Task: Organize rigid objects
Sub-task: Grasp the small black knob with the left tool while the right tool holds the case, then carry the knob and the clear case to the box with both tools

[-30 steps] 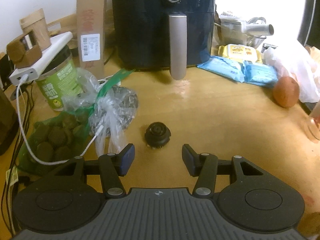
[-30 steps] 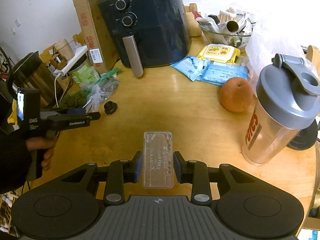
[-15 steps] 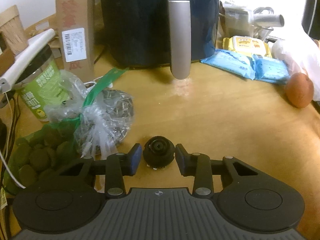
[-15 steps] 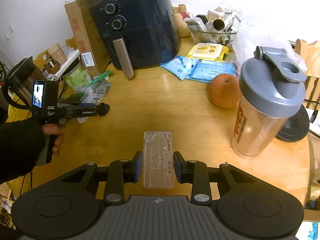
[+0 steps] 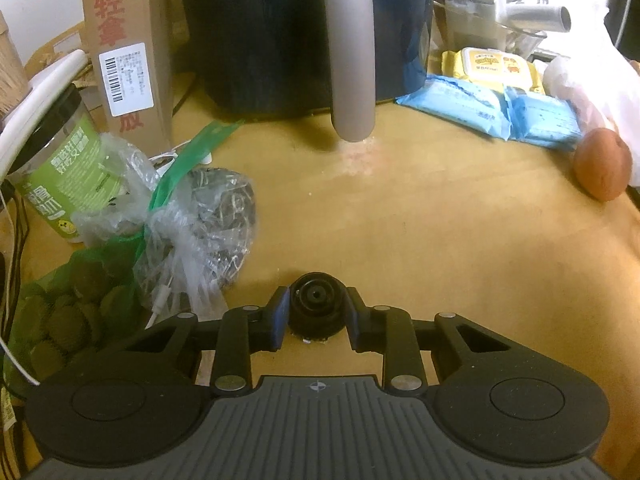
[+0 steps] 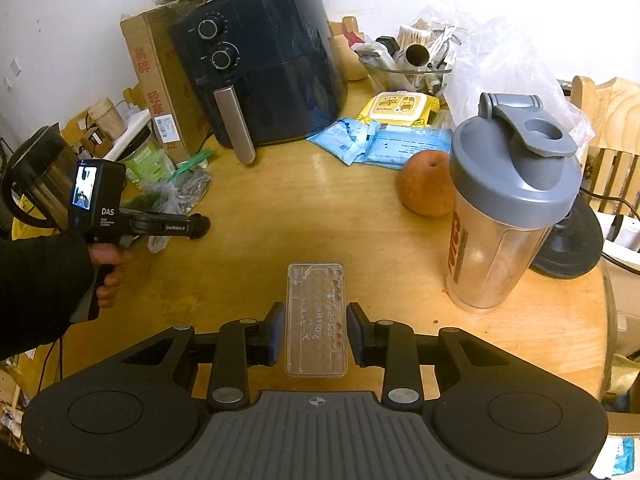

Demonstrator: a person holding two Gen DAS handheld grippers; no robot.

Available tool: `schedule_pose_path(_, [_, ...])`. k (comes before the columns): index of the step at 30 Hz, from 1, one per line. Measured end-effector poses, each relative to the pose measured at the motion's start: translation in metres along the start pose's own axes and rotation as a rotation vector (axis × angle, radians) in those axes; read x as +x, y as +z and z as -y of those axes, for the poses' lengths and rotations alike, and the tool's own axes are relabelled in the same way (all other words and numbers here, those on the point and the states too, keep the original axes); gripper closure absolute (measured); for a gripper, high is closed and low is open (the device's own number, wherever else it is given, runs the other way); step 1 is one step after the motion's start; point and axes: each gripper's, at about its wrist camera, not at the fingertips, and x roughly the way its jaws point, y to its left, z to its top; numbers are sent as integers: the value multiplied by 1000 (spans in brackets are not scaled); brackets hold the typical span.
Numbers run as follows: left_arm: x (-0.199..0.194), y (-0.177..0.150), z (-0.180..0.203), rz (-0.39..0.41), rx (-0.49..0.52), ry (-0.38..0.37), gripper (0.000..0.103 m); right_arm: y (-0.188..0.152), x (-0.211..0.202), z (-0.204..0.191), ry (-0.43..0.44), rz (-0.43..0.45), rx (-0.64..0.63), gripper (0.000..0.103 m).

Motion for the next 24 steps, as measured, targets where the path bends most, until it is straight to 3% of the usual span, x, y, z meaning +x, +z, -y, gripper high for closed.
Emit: schedule_pose_path(24, [-88, -25, 22, 83, -5, -72, 75, -10, -6, -14, 40, -6, -40, 68])
